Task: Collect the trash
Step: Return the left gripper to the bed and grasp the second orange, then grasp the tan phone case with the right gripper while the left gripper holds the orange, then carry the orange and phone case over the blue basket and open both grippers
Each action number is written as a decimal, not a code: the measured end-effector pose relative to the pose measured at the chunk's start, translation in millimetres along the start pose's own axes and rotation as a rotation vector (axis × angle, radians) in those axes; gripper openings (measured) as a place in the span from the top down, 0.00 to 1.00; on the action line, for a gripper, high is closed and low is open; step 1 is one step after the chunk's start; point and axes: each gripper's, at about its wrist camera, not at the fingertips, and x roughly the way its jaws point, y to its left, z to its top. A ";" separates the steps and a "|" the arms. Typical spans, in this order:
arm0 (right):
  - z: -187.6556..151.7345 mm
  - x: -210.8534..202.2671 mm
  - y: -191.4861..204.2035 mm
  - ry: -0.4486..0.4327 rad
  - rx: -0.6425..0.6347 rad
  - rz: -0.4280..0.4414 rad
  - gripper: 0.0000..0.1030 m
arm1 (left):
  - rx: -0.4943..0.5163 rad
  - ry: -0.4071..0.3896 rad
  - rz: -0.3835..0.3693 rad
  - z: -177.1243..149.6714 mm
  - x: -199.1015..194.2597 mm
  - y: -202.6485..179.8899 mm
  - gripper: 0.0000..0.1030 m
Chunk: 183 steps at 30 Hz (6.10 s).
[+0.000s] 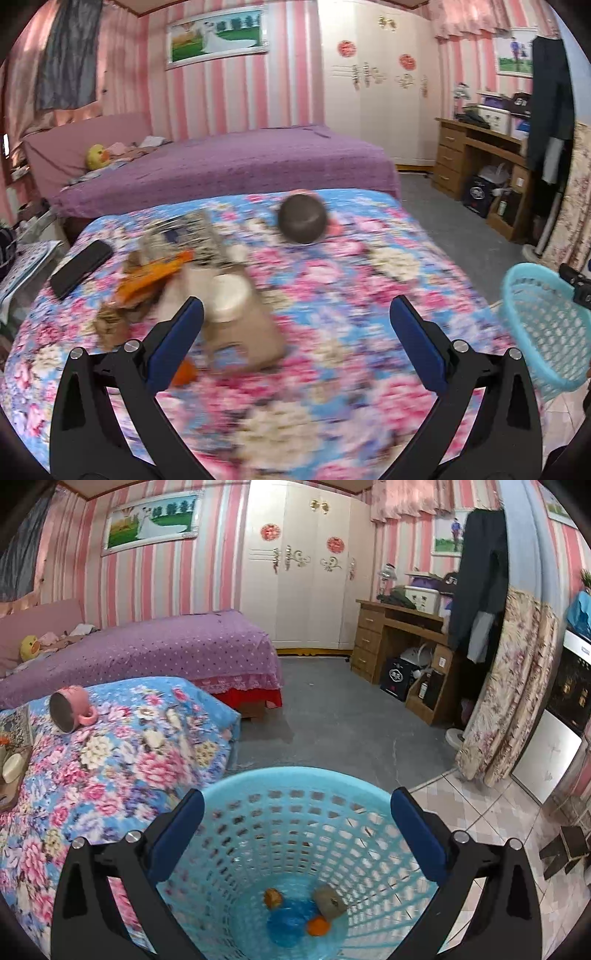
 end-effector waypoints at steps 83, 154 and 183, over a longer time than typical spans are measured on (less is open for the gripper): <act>3.5 -45.4 347.8 0.024 -0.360 0.546 0.94 | -0.330 0.090 0.131 -24.8 6.4 259.2 0.75; -11.7 -14.7 -53.0 -0.025 -0.008 0.144 0.95 | 0.047 0.037 -0.220 -2.1 8.8 -118.6 0.75; -32.0 0.8 -100.7 0.036 0.036 0.084 0.95 | 0.148 0.062 -0.388 -1.5 11.6 -255.8 0.35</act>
